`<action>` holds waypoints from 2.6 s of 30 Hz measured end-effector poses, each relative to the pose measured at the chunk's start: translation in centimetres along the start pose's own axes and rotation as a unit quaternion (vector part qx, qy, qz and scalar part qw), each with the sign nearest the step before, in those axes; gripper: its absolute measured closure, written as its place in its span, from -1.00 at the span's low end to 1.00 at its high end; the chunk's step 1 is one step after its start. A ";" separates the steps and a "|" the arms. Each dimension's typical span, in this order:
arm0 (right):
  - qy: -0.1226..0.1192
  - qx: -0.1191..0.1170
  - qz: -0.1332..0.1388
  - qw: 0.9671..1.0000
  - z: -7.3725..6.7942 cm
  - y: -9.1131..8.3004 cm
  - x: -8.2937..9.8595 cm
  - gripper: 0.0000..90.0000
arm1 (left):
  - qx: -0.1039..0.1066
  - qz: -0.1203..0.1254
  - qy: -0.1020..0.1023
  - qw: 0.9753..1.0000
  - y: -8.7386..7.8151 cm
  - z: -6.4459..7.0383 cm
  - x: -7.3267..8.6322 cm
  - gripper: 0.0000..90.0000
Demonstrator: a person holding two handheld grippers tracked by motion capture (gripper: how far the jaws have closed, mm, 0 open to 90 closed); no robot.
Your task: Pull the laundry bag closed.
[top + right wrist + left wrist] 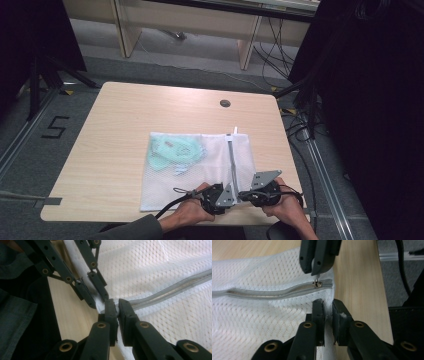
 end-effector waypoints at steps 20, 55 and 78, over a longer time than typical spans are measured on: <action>0.007 -0.046 -0.026 0.999 1.7 1.6 0.2 0.92 | 0.003 0.003 0.000 1.000 -0.1 0.1 0.3 0.98; 0.004 -0.042 -0.051 0.998 2.8 2.9 -0.7 0.92 | 0.029 0.007 -0.041 0.999 -0.7 0.1 0.8 0.98; -0.008 -0.012 -0.061 0.998 5.0 3.5 -1.3 0.92 | 0.038 0.020 -0.050 0.998 -1.1 0.6 0.5 0.98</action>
Point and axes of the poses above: each handheld gripper's, and its own axes: y roughly forward along the jaws, x roughly out of its underside, z roughly to its right, the point moved 6 cm from there along y, roughly forward along the jaws, and after that the axes turned 10 degrees about -y, right-handed, at the moved point
